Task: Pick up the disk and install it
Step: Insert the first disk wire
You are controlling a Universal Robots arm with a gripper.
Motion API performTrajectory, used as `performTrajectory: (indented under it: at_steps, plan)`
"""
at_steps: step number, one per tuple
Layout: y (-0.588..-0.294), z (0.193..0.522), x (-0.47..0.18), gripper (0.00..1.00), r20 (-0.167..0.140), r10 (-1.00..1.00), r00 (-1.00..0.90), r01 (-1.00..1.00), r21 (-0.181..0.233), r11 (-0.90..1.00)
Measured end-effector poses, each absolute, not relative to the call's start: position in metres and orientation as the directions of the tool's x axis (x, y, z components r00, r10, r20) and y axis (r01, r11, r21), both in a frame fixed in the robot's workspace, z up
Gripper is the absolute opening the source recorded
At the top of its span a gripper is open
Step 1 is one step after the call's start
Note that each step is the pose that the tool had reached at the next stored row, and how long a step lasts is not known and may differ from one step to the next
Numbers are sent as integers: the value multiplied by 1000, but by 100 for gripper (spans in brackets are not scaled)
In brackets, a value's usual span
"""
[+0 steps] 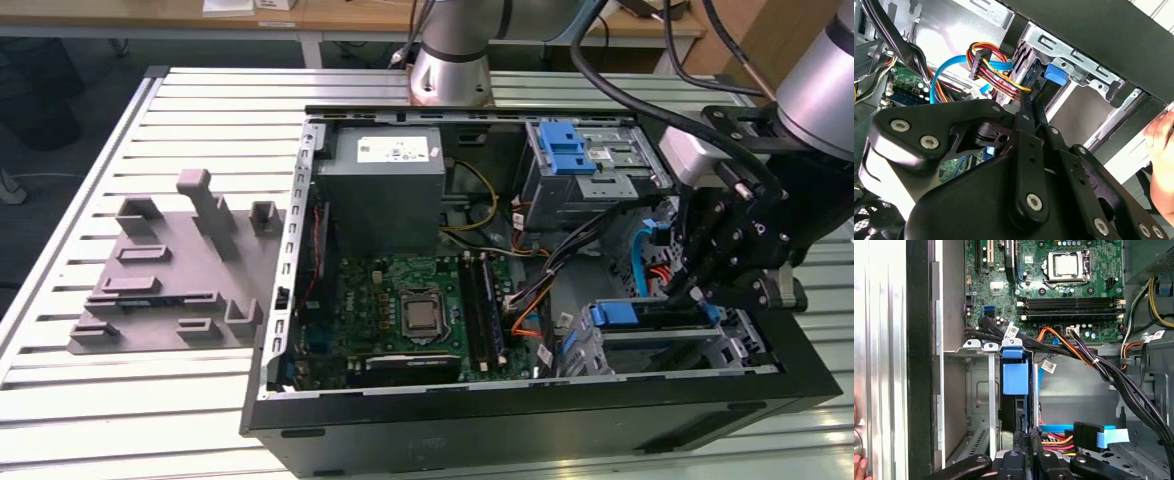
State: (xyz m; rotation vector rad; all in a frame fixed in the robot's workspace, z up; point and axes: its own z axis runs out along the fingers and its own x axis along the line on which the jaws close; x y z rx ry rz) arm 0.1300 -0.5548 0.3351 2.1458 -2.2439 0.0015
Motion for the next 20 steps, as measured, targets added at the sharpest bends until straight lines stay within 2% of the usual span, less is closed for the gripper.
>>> performTrajectory:
  at_steps: [17,19,20]
  plan:
    - [-556,331,132,16,27,-999,-46,-999,28,47]
    - [-556,333,132,17,27,-999,-46,-999,28,47]
    - [-556,334,132,23,27,-999,-46,-999,28,47]
